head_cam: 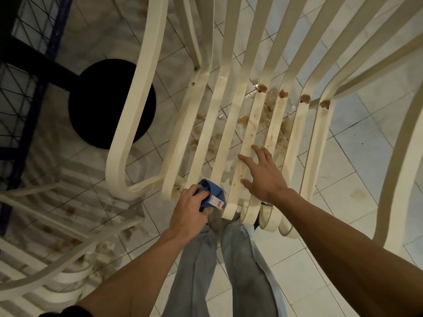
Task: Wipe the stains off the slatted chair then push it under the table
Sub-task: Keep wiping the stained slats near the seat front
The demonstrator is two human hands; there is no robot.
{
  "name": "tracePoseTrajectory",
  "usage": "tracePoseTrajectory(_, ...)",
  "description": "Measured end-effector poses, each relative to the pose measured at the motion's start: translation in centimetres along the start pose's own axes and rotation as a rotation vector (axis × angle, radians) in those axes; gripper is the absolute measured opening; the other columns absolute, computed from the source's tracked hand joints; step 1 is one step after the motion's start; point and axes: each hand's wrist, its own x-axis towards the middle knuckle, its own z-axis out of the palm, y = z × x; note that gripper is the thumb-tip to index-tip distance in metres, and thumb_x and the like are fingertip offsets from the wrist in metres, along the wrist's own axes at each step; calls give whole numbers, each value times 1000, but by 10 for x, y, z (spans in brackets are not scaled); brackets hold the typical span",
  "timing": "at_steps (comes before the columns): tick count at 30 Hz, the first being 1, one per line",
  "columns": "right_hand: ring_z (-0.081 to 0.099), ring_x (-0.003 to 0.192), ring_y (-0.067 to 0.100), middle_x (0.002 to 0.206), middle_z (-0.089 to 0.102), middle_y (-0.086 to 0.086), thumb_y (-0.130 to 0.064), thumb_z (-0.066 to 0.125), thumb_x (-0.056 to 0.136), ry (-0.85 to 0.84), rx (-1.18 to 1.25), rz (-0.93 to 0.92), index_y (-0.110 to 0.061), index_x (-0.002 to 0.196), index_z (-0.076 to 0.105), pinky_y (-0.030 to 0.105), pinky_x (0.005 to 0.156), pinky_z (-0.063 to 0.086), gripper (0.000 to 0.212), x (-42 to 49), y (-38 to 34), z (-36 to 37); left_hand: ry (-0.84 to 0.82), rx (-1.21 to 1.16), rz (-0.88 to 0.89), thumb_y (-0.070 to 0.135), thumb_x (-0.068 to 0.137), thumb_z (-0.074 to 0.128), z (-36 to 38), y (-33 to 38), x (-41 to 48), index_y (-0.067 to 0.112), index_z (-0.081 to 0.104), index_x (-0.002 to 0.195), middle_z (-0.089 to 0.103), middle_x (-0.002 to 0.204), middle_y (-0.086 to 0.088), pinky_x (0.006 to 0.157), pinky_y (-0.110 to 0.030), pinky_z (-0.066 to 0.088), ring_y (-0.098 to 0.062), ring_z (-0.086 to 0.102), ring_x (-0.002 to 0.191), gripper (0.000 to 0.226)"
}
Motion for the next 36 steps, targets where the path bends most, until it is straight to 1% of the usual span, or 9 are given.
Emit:
tracePoseTrajectory(3, -7, 150, 30, 164, -2, 6, -38, 62, 93, 6, -9, -15, -33, 153, 21, 46, 120, 11, 73, -1, 3, 2, -6, 32, -9, 4, 78, 72, 6, -6, -14, 12, 67, 116, 56, 120, -1, 88, -23, 41, -21, 50, 110, 39)
tracePoseTrajectory(9, -8, 150, 29, 164, -2, 6, -38, 56, 96, 14, 22, -17, -33, 154, 20, 47, 121, 10, 68, -2, 4, 3, -77, 84, -42, 8, 81, 72, 11, -17, -37, 14, 66, 121, 57, 123, -1, 88, -25, 45, -21, 51, 110, 41)
tracePoseTrajectory(14, -9, 150, 29, 164, -2, 6, -37, 53, 98, 21, 27, -24, -33, 154, 20, 48, 121, 9, 65, -2, 6, 5, -109, 44, -77, 12, 80, 75, 14, -25, -45, 19, 69, 116, 57, 116, 5, 84, -18, 41, -16, 54, 105, 38)
tracePoseTrajectory(18, -1, 150, 29, 163, 5, 7, -34, 52, 98, 43, 74, -42, -29, 151, 31, 49, 121, 16, 57, -4, 7, 1, -32, -149, -110, 17, 74, 82, -1, -11, -37, 18, 71, 106, 58, 105, 10, 80, -19, 51, -8, 60, 95, 34)
tracePoseTrajectory(23, 17, 147, 29, 162, 13, 6, -26, 49, 99, 88, 188, -55, -27, 145, 41, 47, 115, 30, 46, -5, 16, -22, 166, -328, -55, 13, 79, 77, -27, 39, 5, 20, 64, 98, 59, 96, 4, 73, -8, 43, 1, 57, 89, 24)
tracePoseTrajectory(27, 30, 141, 30, 156, 27, 7, -25, 50, 98, 144, 203, -10, -24, 140, 48, 44, 112, 35, 42, -1, 33, -46, 267, -386, -49, 17, 84, 73, -36, 72, 50, 19, 64, 99, 57, 97, 5, 72, -20, 47, -5, 58, 86, 18)
tracePoseTrajectory(31, 32, 140, 28, 153, 32, 7, -25, 51, 98, 213, 236, 67, -23, 138, 50, 44, 112, 33, 40, 9, 49, -67, 303, -402, 11, 19, 85, 70, -38, 93, 93, 18, 64, 102, 56, 102, 2, 74, -32, 53, -15, 60, 89, 18)
tracePoseTrajectory(34, 33, 138, 28, 152, 34, 8, -26, 52, 96, 239, 242, 92, -23, 138, 49, 46, 113, 34, 42, 26, 61, -81, 305, -356, 66, 18, 86, 70, -43, 107, 130, 14, 66, 107, 56, 106, 0, 74, -12, 46, -12, 58, 92, 22)
tracePoseTrajectory(36, 33, 137, 29, 151, 33, 8, -28, 53, 95, 258, 229, 114, -24, 139, 48, 48, 112, 35, 45, 41, 66, -90, 316, -298, 89, 18, 85, 71, -48, 117, 160, 14, 66, 109, 55, 107, 1, 74, -6, 41, -10, 55, 91, 24)
